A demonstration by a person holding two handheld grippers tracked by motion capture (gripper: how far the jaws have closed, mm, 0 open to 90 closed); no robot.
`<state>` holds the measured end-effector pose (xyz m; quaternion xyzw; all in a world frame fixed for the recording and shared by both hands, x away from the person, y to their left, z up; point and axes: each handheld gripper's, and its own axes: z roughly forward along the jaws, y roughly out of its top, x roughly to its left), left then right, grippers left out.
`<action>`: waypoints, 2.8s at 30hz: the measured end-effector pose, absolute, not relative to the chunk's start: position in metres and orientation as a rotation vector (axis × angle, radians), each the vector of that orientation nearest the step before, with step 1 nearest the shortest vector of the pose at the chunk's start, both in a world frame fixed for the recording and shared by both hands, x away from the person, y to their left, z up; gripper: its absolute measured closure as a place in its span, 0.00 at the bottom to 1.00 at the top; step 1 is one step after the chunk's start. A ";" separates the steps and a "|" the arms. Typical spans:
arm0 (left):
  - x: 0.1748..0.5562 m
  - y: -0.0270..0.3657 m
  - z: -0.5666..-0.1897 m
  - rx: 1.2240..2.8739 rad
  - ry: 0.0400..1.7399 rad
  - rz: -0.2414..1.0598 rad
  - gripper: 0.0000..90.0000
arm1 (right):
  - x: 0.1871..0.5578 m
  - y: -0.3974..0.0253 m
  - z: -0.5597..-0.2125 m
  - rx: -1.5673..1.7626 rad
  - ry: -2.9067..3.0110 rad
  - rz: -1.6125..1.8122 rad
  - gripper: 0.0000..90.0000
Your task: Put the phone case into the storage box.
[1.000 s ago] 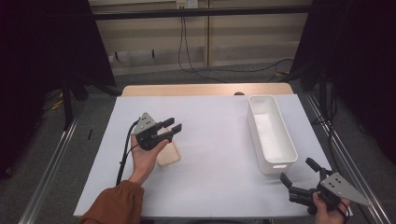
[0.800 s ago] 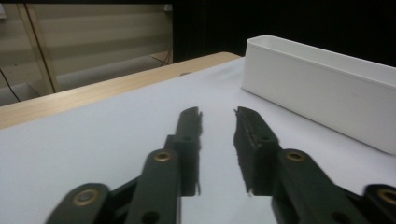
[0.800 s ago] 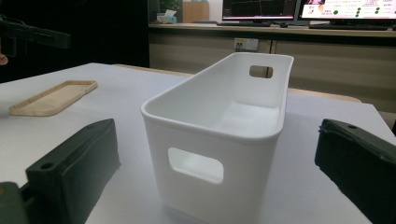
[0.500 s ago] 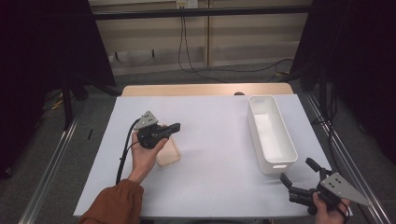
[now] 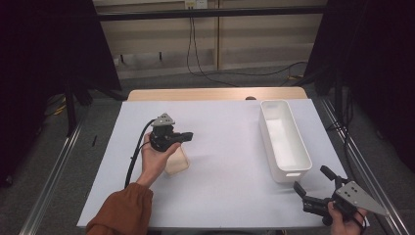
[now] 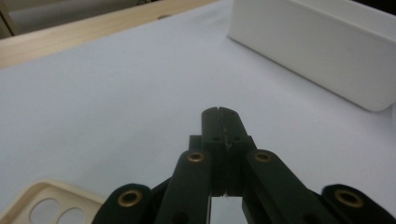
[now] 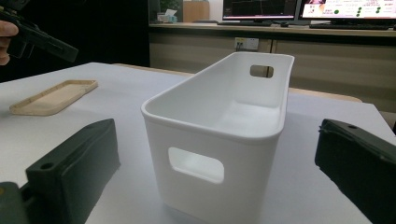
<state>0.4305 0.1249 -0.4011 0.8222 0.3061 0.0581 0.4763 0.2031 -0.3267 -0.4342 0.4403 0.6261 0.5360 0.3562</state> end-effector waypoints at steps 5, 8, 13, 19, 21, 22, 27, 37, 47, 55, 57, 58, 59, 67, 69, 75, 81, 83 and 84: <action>0.432 0.121 -0.404 2.091 0.771 0.114 1.00 | 0.203 -0.327 -0.434 1.138 1.620 1.382 0.00; 0.434 0.120 -0.408 2.149 0.802 0.074 1.00 | 0.203 -0.326 -0.434 1.135 1.623 1.382 0.00; 0.437 0.116 -0.418 2.252 0.829 0.055 1.00 | 0.203 -0.326 -0.435 1.135 1.628 1.383 0.00; 0.437 0.108 -0.425 2.316 0.822 0.023 1.00 | 0.204 -0.326 -0.435 1.134 1.630 1.385 0.00; 0.436 0.107 -0.428 2.346 0.813 0.012 1.00 | 0.203 -0.326 -0.435 1.134 1.628 1.385 0.00; 0.436 0.106 -0.429 2.371 0.804 0.008 1.00 | 0.203 -0.326 -0.435 1.133 1.629 1.385 0.00; 0.436 0.103 -0.434 2.407 0.797 -0.043 1.00 | 0.203 -0.326 -0.435 1.133 1.629 1.387 0.00; 0.435 0.100 -0.441 2.440 0.811 -0.051 1.00 | 0.203 -0.326 -0.435 1.134 1.632 1.386 0.00; 0.433 0.102 -0.441 2.444 0.807 -0.048 1.00 | 0.202 -0.326 -0.435 1.135 1.632 1.387 0.00; 0.430 0.105 -0.442 2.429 0.827 -0.059 1.00 | 0.202 -0.326 -0.435 1.137 1.631 1.386 0.00; 0.429 0.107 -0.442 2.424 0.827 -0.062 1.00 | 0.202 -0.327 -0.435 1.136 1.632 1.385 0.00; 0.429 0.107 -0.442 2.423 0.828 -0.062 1.00 | 0.202 -0.326 -0.435 1.136 1.633 1.384 0.00; 0.429 0.108 -0.443 2.421 0.825 -0.059 1.00 | 0.202 -0.326 -0.435 1.135 1.633 1.383 0.00; 0.425 0.109 -0.442 2.433 0.813 -0.035 1.00 | 0.202 -0.326 -0.435 1.137 1.632 1.384 0.00; 0.424 0.110 -0.442 2.442 0.810 -0.029 1.00 | 0.202 -0.327 -0.435 1.137 1.632 1.384 0.00; 0.420 0.117 -0.442 2.424 0.817 -0.029 1.00 | 0.202 -0.327 -0.435 1.141 1.628 1.383 0.00; 0.416 0.120 -0.442 2.424 0.816 -0.028 1.00 | 0.202 -0.327 -0.435 1.142 1.625 1.383 0.00; 0.415 0.121 -0.442 2.431 0.823 -0.025 1.00 | 0.202 -0.327 -0.435 1.142 1.626 1.382 0.00; 0.414 0.122 -0.442 2.433 0.817 -0.020 1.00 | 0.202 -0.327 -0.435 1.142 1.626 1.381 0.00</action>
